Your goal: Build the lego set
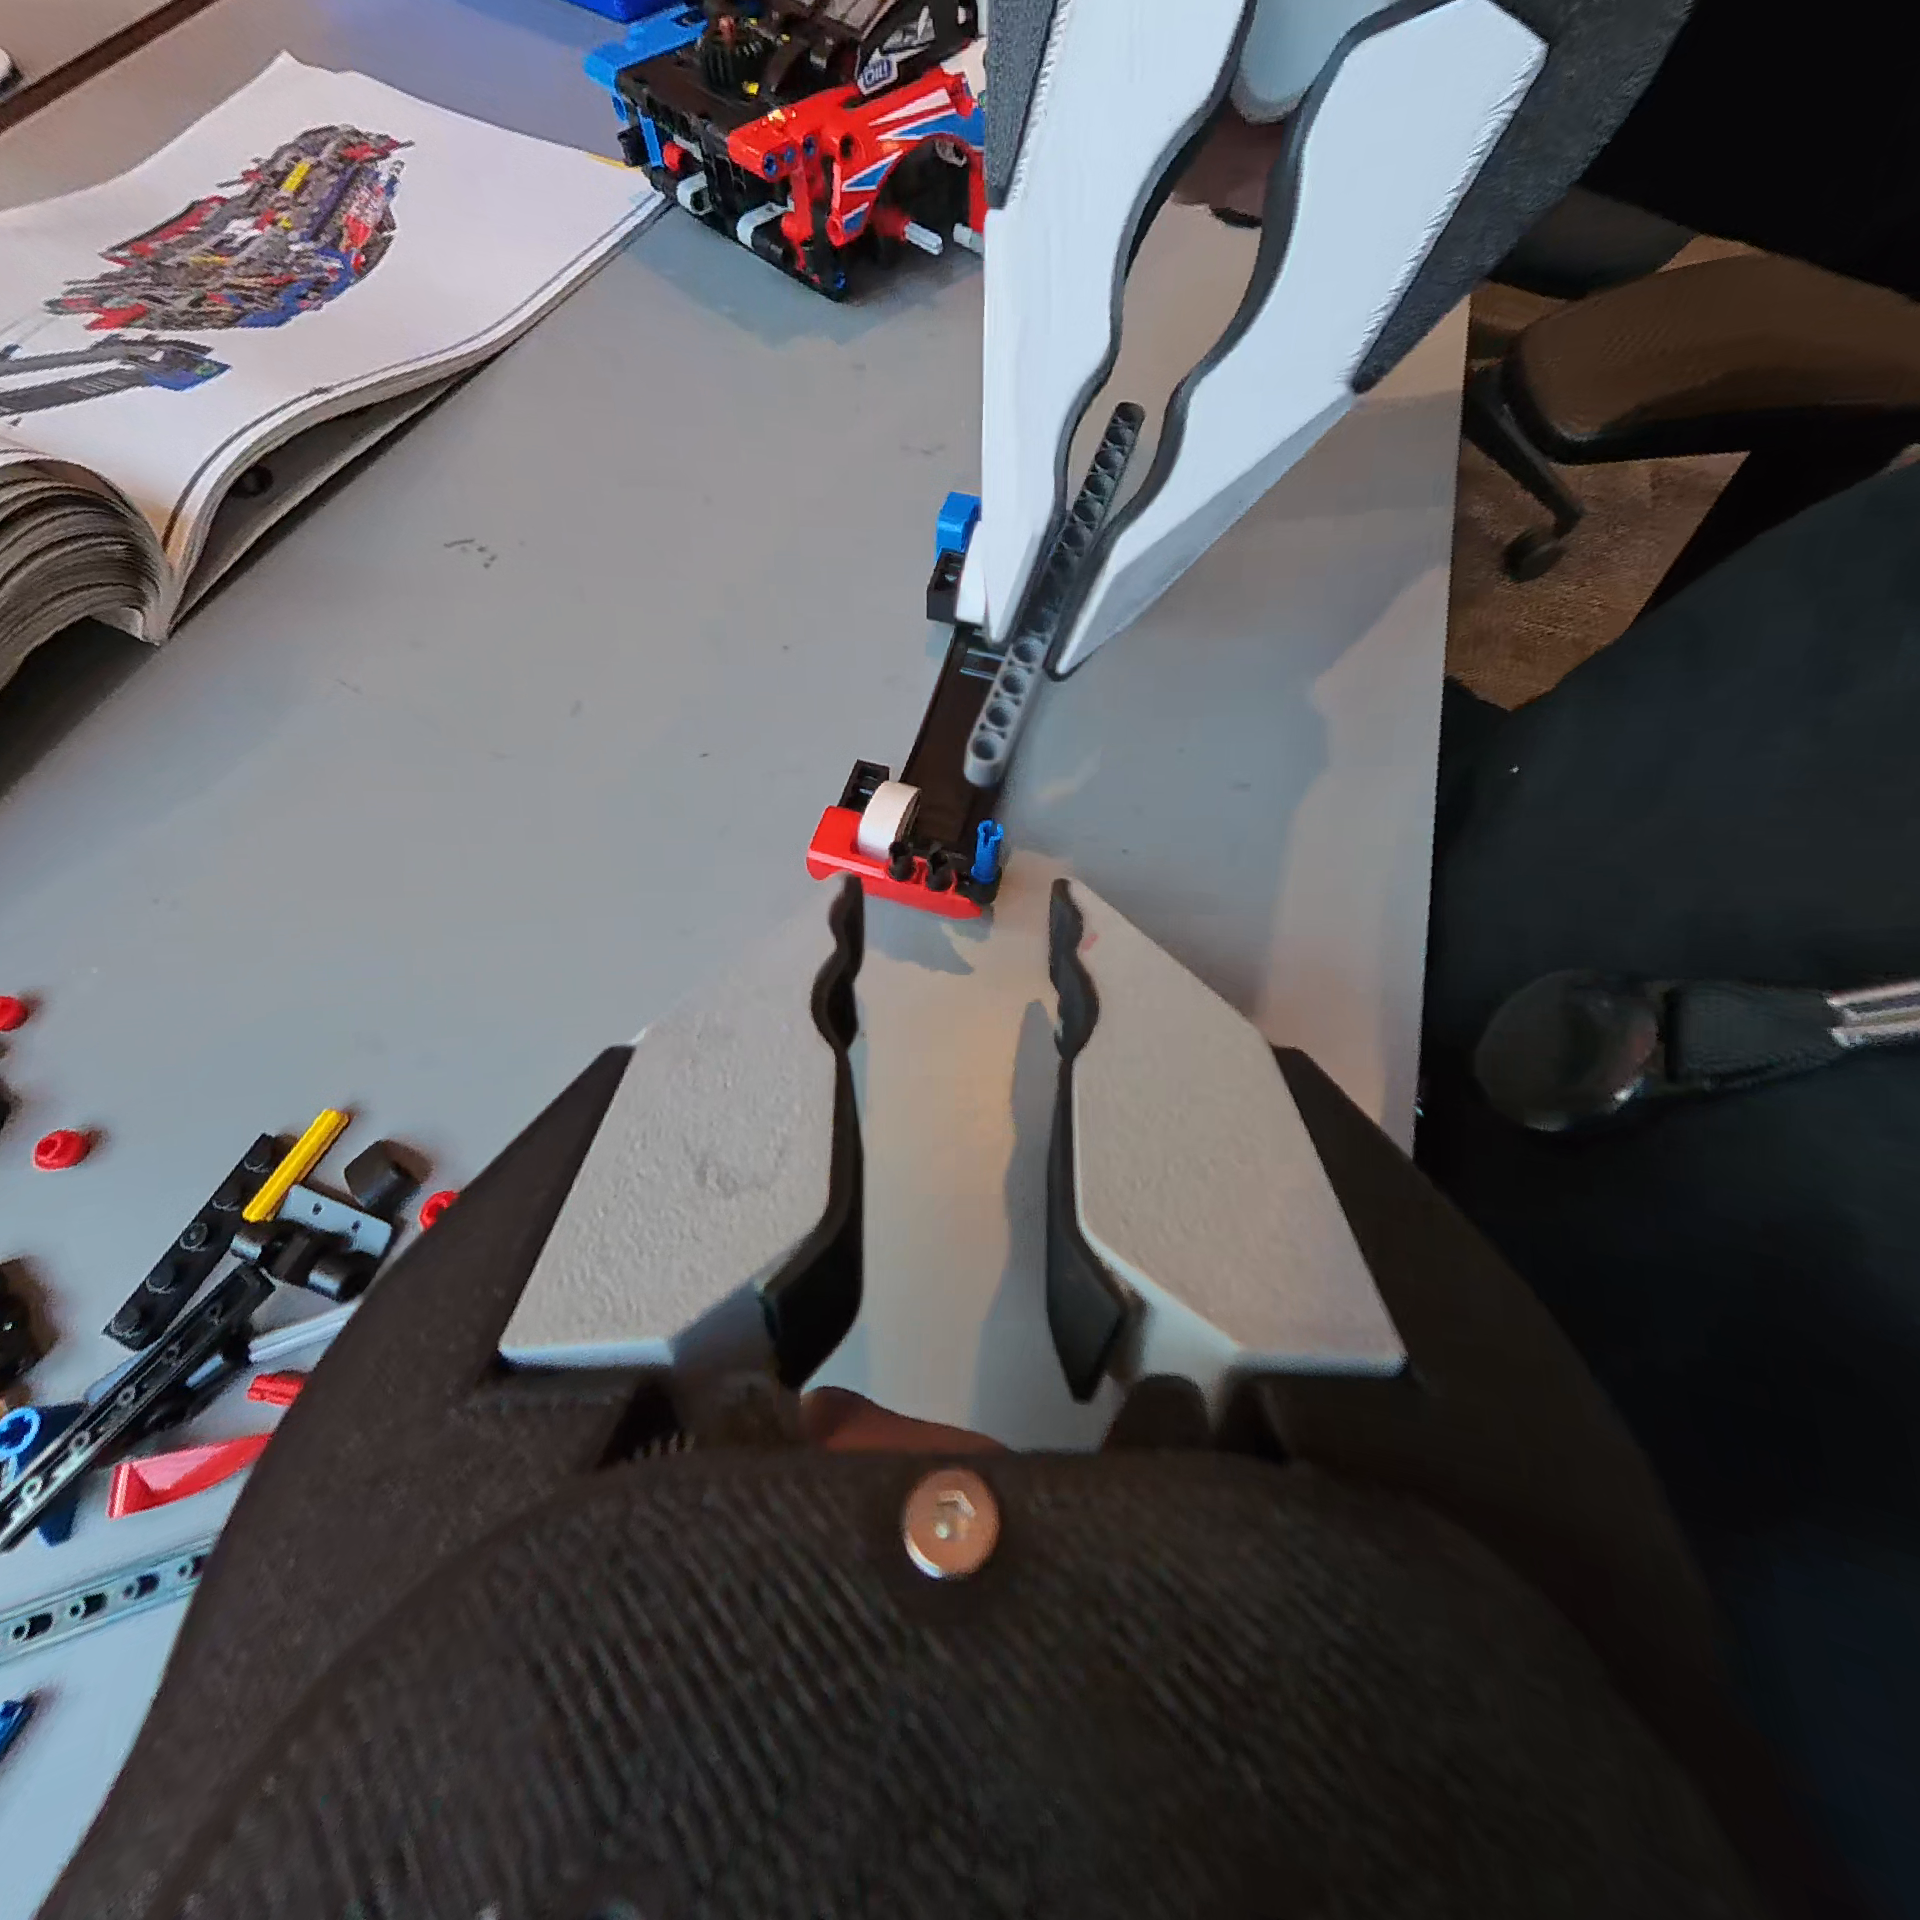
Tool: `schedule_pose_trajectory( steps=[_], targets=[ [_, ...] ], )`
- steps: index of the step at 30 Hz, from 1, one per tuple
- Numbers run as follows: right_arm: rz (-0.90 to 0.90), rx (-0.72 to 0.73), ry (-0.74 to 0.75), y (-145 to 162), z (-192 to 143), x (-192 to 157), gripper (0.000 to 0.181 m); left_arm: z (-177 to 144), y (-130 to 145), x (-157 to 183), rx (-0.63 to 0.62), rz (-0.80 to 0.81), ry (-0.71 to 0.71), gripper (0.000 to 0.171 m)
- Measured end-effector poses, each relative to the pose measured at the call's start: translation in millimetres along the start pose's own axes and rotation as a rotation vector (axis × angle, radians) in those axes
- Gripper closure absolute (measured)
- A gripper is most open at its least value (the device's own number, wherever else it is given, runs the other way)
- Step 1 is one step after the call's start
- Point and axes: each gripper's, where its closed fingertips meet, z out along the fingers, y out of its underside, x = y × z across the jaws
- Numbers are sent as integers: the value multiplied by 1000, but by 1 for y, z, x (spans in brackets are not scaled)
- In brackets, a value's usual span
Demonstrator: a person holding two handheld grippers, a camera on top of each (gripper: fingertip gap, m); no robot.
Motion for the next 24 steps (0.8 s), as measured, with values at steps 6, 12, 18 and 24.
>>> schedule_pose_trajectory(
  steps=[6,12,18,24],
  targets=[
    [-8,-22,-23,2,6,-2,173,3,-4,-3,11,16,-20,137],
    [-16,-25,-37,-1,8,-3,174,3,-11,1,39,43,4,150],
    [-22,-36,-49,1,12,-3,173,8,-9,6,20,71,22,157],
    [-23,-37,-54,1,12,-3,174,12,-9,8,16,89,31,162]
  ],
)
